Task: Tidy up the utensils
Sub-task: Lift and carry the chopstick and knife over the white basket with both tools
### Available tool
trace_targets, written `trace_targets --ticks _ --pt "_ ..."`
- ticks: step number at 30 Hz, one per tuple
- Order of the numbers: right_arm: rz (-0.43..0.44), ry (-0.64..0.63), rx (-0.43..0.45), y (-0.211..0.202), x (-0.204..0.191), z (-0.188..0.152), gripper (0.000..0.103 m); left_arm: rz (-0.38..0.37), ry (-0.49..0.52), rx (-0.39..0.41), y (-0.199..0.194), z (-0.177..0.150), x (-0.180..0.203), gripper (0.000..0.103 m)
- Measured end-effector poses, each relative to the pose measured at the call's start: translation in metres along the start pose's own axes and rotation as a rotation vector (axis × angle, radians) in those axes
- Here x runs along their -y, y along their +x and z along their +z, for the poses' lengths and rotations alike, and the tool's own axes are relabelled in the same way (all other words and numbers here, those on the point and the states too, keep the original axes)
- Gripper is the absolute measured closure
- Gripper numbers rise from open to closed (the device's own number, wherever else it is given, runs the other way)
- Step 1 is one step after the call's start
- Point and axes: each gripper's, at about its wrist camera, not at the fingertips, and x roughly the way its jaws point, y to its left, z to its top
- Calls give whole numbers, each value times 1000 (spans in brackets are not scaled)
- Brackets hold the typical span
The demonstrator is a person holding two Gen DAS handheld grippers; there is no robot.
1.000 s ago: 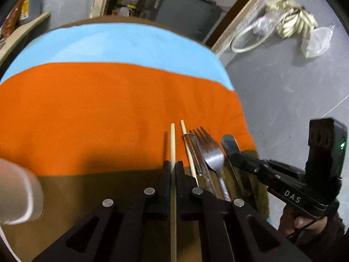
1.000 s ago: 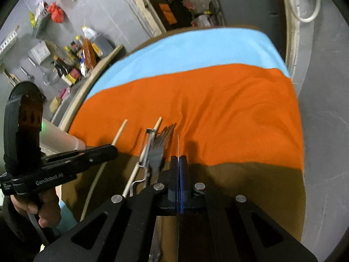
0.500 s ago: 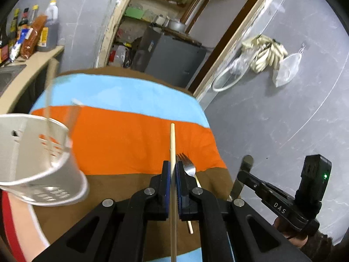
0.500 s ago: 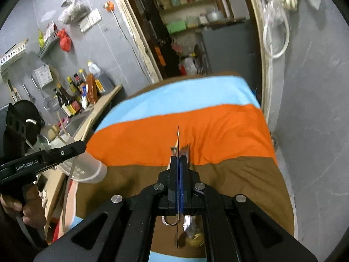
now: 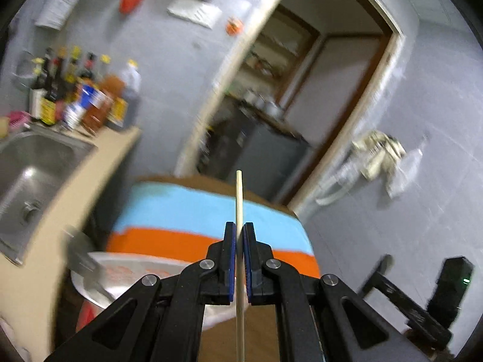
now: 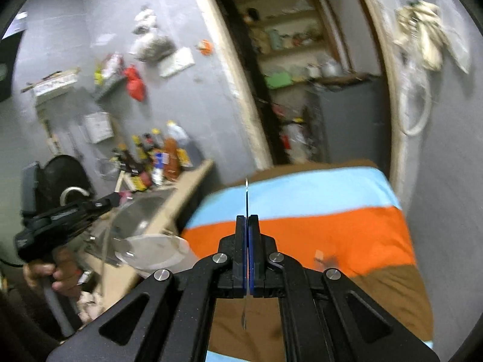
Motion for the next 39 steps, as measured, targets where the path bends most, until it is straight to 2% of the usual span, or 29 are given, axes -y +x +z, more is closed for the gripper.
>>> trace_targets --ticks 7,11,15,26,39 --pt "120 -83 82 2 -64 26 102 88 -52 141 -14 33 -58 98" --pt "133 -114 133 12 -91 35 102 112 -50 192 -11 40 -69 98" --pt "137 -110 135 33 -105 33 102 127 -41 210 1 41 -74 98" --pt "71 -136 48 102 -110 -10 102 157 35 242 30 29 -76 98" --pt "32 -152 -4 120 -108 -28 102 176 86 249 40 18 -72 98"
